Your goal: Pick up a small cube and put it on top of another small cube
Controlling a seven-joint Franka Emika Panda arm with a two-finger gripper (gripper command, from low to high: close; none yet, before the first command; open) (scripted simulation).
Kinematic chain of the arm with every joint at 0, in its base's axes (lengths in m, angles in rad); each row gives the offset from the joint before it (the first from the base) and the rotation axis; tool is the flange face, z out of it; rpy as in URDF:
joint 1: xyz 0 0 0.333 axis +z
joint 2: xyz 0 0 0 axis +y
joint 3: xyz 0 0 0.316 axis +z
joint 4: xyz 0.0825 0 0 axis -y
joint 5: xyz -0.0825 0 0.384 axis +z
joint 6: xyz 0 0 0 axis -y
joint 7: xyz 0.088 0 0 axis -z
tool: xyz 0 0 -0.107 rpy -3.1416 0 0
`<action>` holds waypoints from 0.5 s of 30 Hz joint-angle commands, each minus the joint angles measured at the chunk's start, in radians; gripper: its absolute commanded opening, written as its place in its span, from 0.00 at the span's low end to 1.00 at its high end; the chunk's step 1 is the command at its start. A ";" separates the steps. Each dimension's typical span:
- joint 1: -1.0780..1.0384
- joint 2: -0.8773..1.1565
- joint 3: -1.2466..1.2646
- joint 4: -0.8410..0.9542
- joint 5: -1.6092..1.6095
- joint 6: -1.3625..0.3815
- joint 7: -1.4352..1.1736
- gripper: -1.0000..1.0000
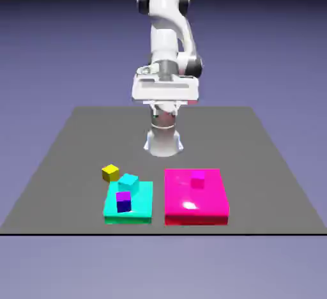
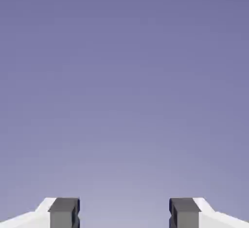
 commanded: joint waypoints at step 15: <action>-0.544 0.523 -0.123 0.030 0.010 -0.426 0.045 0.50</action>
